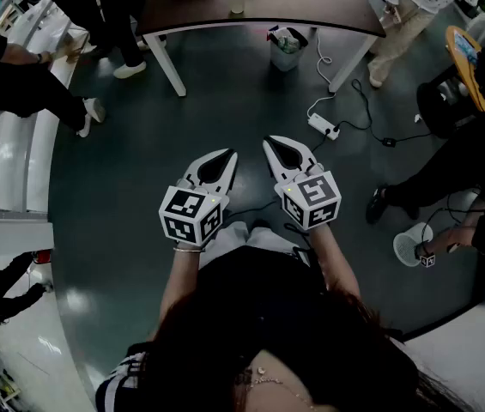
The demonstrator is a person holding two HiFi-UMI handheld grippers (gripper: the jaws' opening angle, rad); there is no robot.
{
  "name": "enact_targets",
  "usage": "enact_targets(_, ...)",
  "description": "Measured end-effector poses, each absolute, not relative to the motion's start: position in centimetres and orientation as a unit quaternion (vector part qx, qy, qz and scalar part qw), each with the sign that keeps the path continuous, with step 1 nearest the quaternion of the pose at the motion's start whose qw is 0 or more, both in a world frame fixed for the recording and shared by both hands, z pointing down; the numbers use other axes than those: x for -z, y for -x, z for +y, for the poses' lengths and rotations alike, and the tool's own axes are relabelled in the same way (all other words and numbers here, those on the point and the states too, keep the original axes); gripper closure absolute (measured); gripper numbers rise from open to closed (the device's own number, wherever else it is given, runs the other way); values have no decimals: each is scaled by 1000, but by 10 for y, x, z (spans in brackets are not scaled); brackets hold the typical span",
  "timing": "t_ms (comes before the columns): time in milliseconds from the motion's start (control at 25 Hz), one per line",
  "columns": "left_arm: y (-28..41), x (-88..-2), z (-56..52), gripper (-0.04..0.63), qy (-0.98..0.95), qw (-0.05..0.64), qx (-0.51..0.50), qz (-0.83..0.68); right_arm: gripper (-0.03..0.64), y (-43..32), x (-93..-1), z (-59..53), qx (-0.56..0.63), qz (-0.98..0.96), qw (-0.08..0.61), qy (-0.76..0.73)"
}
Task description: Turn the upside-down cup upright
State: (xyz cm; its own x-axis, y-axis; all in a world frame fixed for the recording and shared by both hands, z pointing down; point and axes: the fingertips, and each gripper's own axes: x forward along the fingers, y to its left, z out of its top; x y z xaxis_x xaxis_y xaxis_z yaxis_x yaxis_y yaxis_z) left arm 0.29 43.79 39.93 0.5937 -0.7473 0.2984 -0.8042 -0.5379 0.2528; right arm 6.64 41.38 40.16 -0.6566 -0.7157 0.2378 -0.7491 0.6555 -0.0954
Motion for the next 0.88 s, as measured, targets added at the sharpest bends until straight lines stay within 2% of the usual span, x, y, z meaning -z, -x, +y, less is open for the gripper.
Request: enact_targets(880, -29, -400, 435, 578, -865, 183, -87, -459, 600, -97, -397, 408, -90, -913, 73, -390)
